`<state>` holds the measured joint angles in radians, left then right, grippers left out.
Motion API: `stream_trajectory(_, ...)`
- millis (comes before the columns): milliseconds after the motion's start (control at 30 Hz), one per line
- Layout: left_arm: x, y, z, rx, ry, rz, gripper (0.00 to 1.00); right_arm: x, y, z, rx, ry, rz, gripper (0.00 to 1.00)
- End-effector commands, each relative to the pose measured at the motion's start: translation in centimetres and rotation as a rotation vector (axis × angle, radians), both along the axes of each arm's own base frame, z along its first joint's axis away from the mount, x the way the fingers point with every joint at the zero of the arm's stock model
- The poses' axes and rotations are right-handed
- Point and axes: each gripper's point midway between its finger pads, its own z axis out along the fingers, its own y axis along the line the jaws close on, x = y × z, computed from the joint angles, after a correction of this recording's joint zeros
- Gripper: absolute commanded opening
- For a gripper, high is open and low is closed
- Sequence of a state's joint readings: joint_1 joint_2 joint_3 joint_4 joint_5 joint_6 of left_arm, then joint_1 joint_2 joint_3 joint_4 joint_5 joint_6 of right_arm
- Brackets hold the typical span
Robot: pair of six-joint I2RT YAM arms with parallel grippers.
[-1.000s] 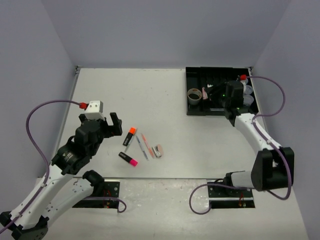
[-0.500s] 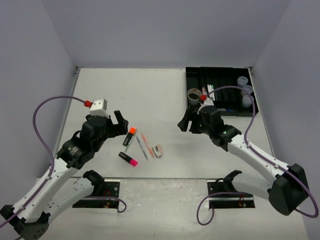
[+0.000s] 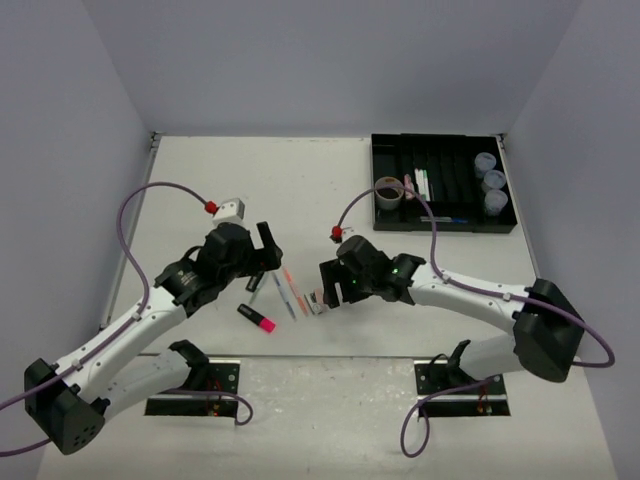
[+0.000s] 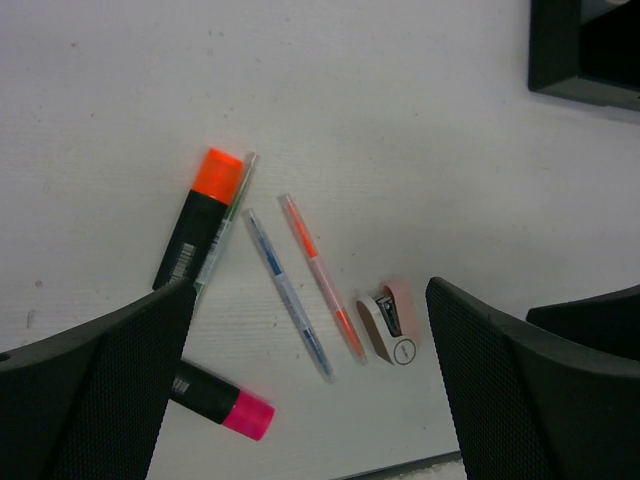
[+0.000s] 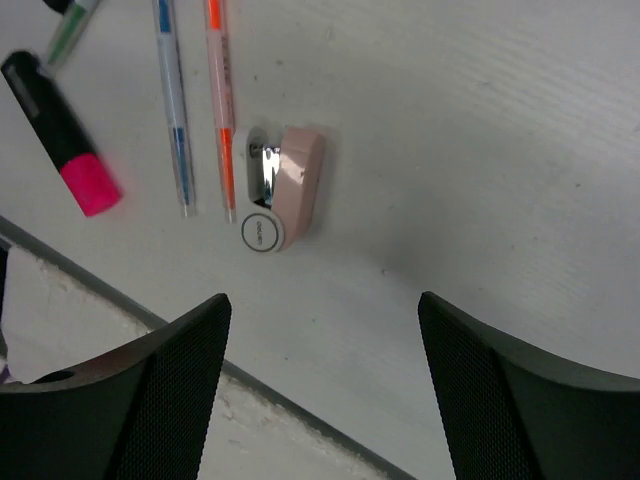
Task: Sort the stationery into containers
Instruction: Pick up the stapler from the center of the board.
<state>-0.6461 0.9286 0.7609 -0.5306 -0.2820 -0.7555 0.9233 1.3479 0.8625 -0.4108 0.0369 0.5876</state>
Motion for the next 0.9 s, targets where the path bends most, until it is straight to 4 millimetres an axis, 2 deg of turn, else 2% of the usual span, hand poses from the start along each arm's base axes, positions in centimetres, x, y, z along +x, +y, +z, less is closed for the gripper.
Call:
stream_trajectory(0, 0.6, -1.4, 2.6, -0.107, -0.075, -0.005, 1.0, -0.2, 2.3, -0.5, -0.097, -0.02, 0.013, 0.77)
stream_trajectory(133, 0.3, -1.4, 2.7, -0.114, -0.085, -0.011, 1.0, -0.4, 4.4, -0.8, -0.115, -0.009, 0.052, 0.74)
stream_trajectory(200, 0.3, -1.3, 2.3, -0.108, -0.082, -0.01, 1.0, -0.2, 4.4, -0.6, -0.137, -0.027, 0.035, 0.74)
stream_trajectory(300, 0.3, -2.2, 0.7, -0.094, -0.034, -0.01, 1.0, 0.4, 2.9, 0.6, -0.152, -0.073, -0.022, 0.76)
stream_trajectory(433, 0.4, -4.3, -1.9, -0.017, 0.025, -0.009, 1.0, 1.1, -0.6, 1.7, -0.193, -0.122, -0.13, 0.79)
stream_trajectory(600, 0.2, -7.5, -4.7, 0.009, 0.079, -0.033, 0.96, 1.6, -6.2, 3.0, -0.21, -0.148, -0.265, 0.81)
stream_trajectory(667, 0.0, -8.6, -5.2, 0.008, 0.087, -0.042, 0.91, 1.8, -8.5, 3.3, -0.203, -0.155, -0.326, 0.81)
stream_trajectory(700, -0.1, -9.3, -5.6, 0.023, 0.091, -0.053, 0.84, 1.9, -9.2, 4.3, -0.168, -0.178, -0.345, 0.81)
stream_trajectory(733, -0.2, -9.7, -5.7, 0.03, 0.092, -0.059, 0.83, 1.9, -9.6, 4.1, -0.174, -0.178, -0.352, 0.81)
stream_trajectory(800, -0.5, -10.6, -6.0, 0.051, 0.091, -0.076, 0.69, 2.0, -10.6, 5.4, -0.133, -0.212, -0.362, 0.81)
stream_trajectory(867, -0.8, -11.1, -6.3, 0.058, 0.096, -0.077, 0.57, 1.9, -11.0, 5.8, -0.12, -0.224, -0.359, 0.8)
